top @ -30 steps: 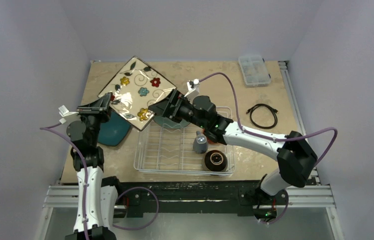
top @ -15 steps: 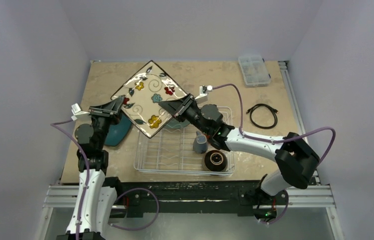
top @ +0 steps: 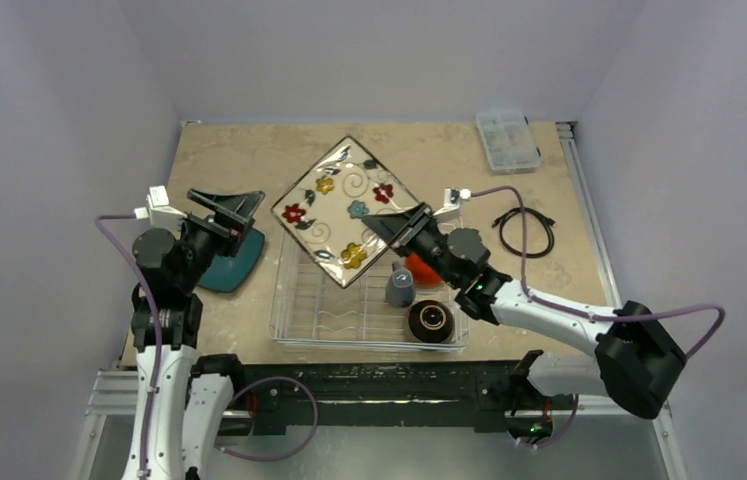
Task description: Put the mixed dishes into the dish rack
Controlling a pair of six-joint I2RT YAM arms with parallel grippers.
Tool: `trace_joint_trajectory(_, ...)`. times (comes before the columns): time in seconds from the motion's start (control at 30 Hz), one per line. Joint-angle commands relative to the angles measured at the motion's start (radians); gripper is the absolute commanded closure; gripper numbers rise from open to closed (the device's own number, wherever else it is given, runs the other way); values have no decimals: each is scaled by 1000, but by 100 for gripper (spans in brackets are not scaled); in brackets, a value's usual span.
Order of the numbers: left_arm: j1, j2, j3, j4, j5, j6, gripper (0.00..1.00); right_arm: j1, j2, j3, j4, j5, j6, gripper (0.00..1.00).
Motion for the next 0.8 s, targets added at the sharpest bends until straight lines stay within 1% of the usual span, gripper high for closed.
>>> trace_joint_trajectory(0.0,6,4,198,-392,-158,411,0,-202,-168,-82,295,-22,-65,100)
trace_joint_trajectory(0.07,7,11,246,-439,-242,507,0,-273,-229,-110,278,-129,-159,100)
trace_joint_trajectory(0.13,6,21,294,-457,-292,580,0,-322,-296,-110,204,-212,-268,100)
trace_joint_trajectory(0.2,7,42,348,-457,-299,638,0,-336,-373,-98,122,-267,-405,100)
trace_joint_trajectory(0.27,7,77,405,-452,-286,669,0,-337,-417,-66,40,-316,-527,100)
trace_joint_trajectory(0.33,7,128,445,-420,-251,692,0,-338,-450,-29,-32,-349,-619,100)
trace_joint_trajectory(0.43,6,199,500,-376,-184,718,1,-338,-503,-6,-97,-353,-694,100)
trace_joint_trajectory(0.57,7,261,547,-327,-120,717,2,-339,-542,18,-122,-364,-695,100)
trace_joint_trajectory(0.7,7,321,557,-243,-25,739,3,-340,-519,51,-120,-447,-732,100)
trace_joint_trajectory(0.73,7,369,565,-206,26,771,5,-338,-467,102,-134,-515,-819,100)
trace_joint_trajectory(0.77,6,385,570,-199,43,789,6,-340,-439,136,-156,-549,-862,100)
